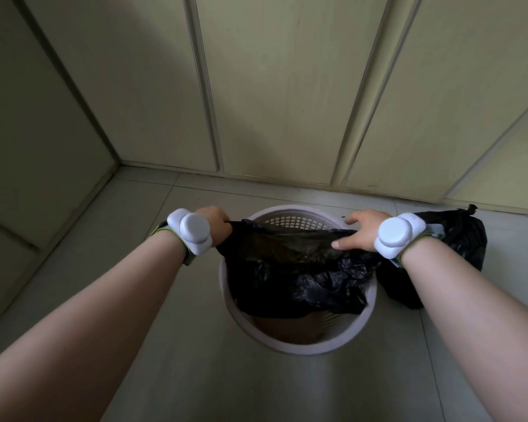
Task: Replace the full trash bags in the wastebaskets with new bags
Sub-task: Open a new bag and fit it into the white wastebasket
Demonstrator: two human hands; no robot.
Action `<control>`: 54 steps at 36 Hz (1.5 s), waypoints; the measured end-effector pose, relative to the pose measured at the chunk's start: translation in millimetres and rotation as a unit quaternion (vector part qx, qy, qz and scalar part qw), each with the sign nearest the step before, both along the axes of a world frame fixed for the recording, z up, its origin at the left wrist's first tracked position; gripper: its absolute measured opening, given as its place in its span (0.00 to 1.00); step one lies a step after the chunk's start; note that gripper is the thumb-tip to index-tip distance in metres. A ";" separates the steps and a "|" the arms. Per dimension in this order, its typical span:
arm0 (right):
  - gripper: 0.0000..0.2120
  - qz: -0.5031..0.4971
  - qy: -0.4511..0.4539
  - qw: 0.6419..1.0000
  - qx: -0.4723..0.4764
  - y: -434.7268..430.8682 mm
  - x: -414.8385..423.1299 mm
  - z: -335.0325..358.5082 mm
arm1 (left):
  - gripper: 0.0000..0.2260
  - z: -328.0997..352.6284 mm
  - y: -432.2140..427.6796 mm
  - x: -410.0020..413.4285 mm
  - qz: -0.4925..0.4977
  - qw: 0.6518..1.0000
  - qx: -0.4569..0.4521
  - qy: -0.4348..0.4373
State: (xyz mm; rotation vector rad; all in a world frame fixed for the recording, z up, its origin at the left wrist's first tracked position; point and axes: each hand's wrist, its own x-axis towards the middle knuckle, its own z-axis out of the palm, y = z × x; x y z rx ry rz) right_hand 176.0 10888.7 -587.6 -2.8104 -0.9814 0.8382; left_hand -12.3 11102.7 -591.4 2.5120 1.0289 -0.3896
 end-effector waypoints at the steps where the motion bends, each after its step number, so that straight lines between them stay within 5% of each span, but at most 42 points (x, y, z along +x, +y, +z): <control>1: 0.35 0.004 -0.011 1.000 0.017 1.0 -0.4 -0.9 | 0.14 1.2 -0.6 0.3 -0.004 1.000 -0.003 -0.026; 6: 0.06 0.013 -0.058 0.982 0.181 8.9 -2.5 -10.3 | 0.14 -2.9 -9.2 7.1 0.141 0.953 -0.152 -0.221; 11: 0.09 -0.021 -0.006 0.965 0.262 12.0 -4.1 -21.1 | 0.12 -9.9 -12.4 10.7 0.276 0.873 -0.318 -0.245; 16: 0.05 -0.032 0.104 0.947 0.302 8.5 -1.2 -29.5 | 0.11 -24.6 -5.9 10.2 0.188 0.931 -0.222 -0.220; 19: 0.11 0.012 0.204 0.933 0.298 6.7 2.8 -25.8 | 0.14 -28.2 1.4 12.7 0.207 0.927 -0.200 -0.241; 25: 0.20 0.010 0.017 0.973 0.231 8.9 11.4 -34.8 | 0.09 -32.4 10.2 17.0 0.243 0.884 -0.259 -0.305; 29: 0.17 -0.024 -0.062 0.967 0.245 15.4 14.8 -41.5 | 0.12 -33.4 9.2 17.6 0.234 0.804 -0.371 -0.401; 37: 0.15 -0.036 -0.052 0.974 0.216 23.8 21.3 -56.4 | 0.19 -49.6 16.2 28.5 0.202 0.887 -0.272 -0.315; 42: 0.15 -0.040 -0.018 0.972 0.230 25.9 22.1 -66.7 | 0.16 -58.5 13.6 30.6 0.210 0.895 -0.281 -0.274; 47: 0.23 -0.131 0.041 0.960 0.243 20.3 24.0 -69.8 | 0.09 -69.1 11.4 22.4 0.292 0.855 -0.343 -0.258; 54: 0.25 -0.212 0.118 0.946 0.213 9.1 28.7 -75.5 | 0.18 -79.7 9.1 14.1 0.245 0.898 -0.319 -0.179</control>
